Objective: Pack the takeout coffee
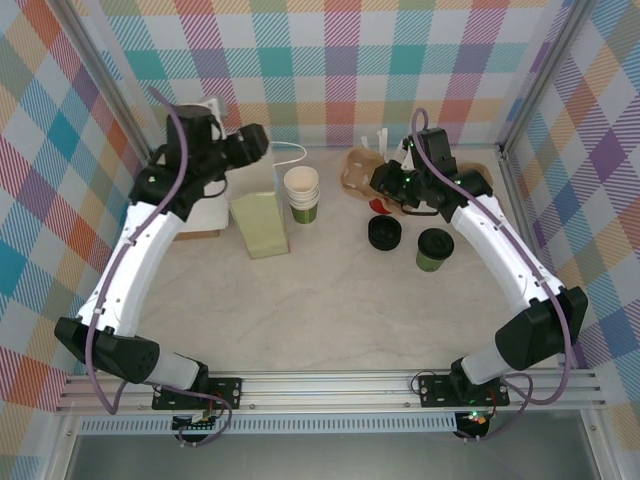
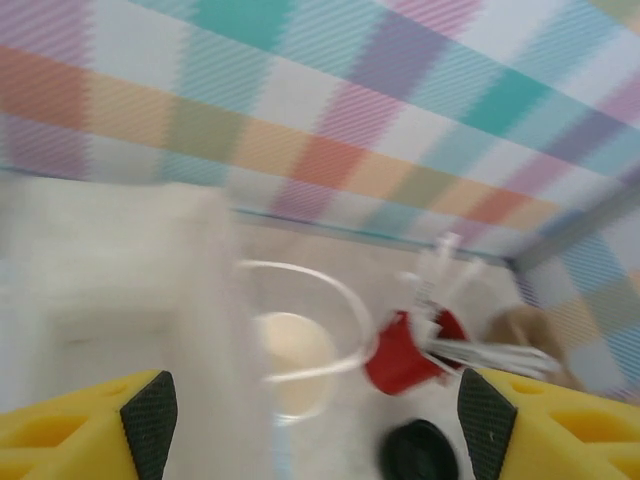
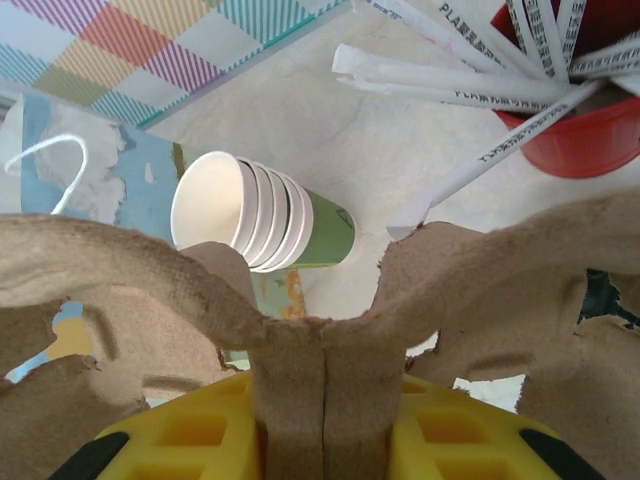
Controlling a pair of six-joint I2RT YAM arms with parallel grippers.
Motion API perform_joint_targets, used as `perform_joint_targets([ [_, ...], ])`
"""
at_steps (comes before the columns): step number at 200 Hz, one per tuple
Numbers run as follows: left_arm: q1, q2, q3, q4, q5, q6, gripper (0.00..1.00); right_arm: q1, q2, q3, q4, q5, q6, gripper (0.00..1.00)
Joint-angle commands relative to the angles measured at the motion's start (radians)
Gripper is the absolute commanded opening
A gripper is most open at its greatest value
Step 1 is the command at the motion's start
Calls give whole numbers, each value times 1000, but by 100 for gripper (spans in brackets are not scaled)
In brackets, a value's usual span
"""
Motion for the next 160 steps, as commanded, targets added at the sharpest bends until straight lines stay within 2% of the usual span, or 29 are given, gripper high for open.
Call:
perform_joint_targets([
  [1,55,-13,6,-167,-85,96,77,-1,-26,29,-49,22,-179,27],
  [14,104,-10,-14,-166,-80,111,77,-1,-30,37,-62,23,-225,27],
  [34,162,6,-41,-145,-10,112,77,-1,-44,38,-67,19,-283,26],
  [88,196,101,-49,-124,31,113,75,0,-81,28,-45,-22,-370,26],
  [160,198,181,-34,-163,38,136,45,-1,-77,73,-89,-99,-479,24],
])
